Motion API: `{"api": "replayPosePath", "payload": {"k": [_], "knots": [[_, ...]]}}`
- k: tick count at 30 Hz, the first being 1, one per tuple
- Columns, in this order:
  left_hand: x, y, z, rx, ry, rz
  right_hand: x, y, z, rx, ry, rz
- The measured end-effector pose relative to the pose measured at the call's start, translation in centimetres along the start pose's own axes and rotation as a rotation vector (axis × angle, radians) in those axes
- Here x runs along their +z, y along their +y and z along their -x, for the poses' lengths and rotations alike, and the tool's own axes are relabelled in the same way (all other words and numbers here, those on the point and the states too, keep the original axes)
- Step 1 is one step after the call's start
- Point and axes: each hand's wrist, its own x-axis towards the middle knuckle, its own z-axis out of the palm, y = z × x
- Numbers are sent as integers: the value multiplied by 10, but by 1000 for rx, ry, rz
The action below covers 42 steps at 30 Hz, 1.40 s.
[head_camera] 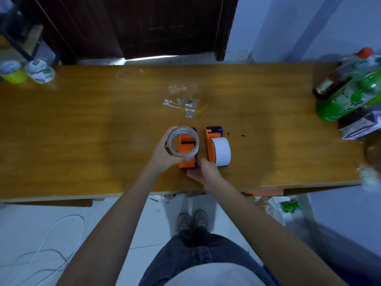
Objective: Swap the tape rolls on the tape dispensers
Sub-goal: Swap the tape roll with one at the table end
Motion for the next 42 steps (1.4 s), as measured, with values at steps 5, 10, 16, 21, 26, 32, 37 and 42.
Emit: {"api": "replayPosePath", "payload": {"k": [5, 10, 16, 21, 26, 32, 37, 42], "knots": [[1, -1, 2, -8, 11, 30, -2, 3, 16, 9, 70, 312], [-11, 6, 24, 21, 159, 105, -10, -6, 46, -348, -34, 432], [-20, 19, 49, 23, 247, 93, 23, -34, 45, -364, -262, 614], [-36, 14, 74, -159, 381, 313, 48, -25, 39, -456, -418, 673], [-59, 2, 100, -354, 770, 641, 85, -4, 40, -440, -489, 694], [-103, -15, 138, -321, 956, 680, 137, 32, 48, -370, -611, 733], [-155, -38, 168, -326, 999, 688, 193, 70, 59, -332, -608, 715], [-218, -64, 203, -313, 1017, 671, 253, 118, 70, -298, -660, 707]]}}
